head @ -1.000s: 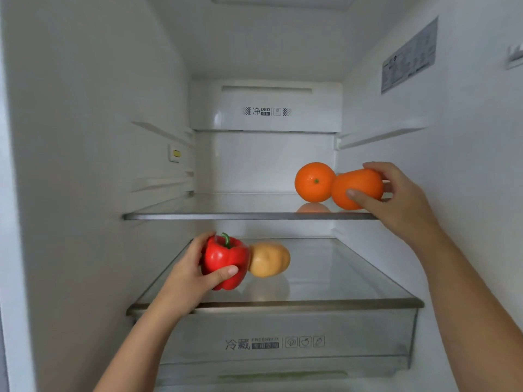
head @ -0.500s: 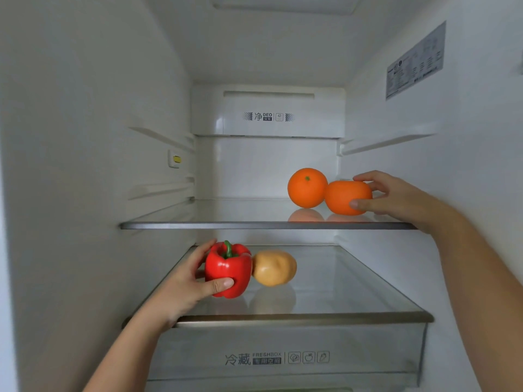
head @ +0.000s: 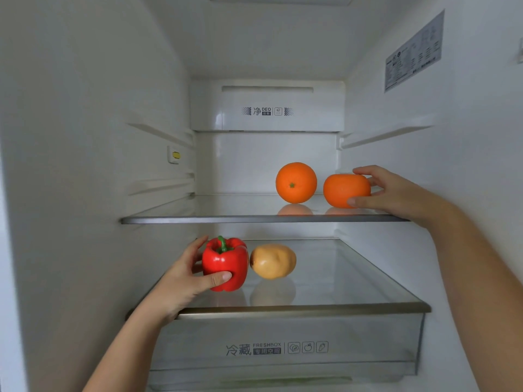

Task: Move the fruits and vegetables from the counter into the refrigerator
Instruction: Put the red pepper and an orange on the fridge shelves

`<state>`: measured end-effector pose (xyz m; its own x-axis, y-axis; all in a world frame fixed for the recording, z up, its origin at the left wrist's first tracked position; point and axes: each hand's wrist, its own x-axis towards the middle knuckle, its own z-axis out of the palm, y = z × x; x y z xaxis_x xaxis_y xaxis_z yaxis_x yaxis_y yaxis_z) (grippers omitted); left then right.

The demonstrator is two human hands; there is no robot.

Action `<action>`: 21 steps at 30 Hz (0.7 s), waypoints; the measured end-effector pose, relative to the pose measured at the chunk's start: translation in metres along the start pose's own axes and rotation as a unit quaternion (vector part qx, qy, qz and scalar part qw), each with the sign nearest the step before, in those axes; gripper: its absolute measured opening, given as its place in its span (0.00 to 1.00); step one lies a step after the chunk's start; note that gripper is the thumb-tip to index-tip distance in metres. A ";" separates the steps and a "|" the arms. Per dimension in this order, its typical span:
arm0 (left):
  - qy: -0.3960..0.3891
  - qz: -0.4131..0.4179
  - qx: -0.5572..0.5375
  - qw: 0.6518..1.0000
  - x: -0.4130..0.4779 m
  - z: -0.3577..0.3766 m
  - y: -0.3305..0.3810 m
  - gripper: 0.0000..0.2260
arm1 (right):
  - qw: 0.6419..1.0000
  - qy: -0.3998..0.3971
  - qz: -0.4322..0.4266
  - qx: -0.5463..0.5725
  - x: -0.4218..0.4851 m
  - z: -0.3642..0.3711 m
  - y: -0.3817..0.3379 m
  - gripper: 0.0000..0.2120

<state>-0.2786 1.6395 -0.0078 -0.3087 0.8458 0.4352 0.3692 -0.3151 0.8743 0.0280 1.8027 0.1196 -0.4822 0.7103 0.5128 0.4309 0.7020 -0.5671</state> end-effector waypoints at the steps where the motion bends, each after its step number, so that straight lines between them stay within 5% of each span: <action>1: 0.001 -0.002 0.004 1.000 0.000 0.000 0.000 0.57 | 1.000 0.001 0.000 -0.001 0.000 0.000 0.000 0.32; 14: 0.025 -0.012 0.035 0.999 -0.004 0.001 0.004 0.59 | 1.000 0.012 -0.003 0.009 -0.004 0.001 -0.003 0.33; 21: 0.106 0.004 0.156 0.982 -0.020 0.007 0.008 0.44 | 0.991 0.113 -0.068 -0.013 -0.027 0.015 -0.015 0.31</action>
<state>-0.2629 1.6231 -0.0110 -0.4679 0.7246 0.5059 0.6129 -0.1464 0.7765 0.0227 1.7719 0.1046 -0.3548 0.6010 0.7161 0.3954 0.7906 -0.4676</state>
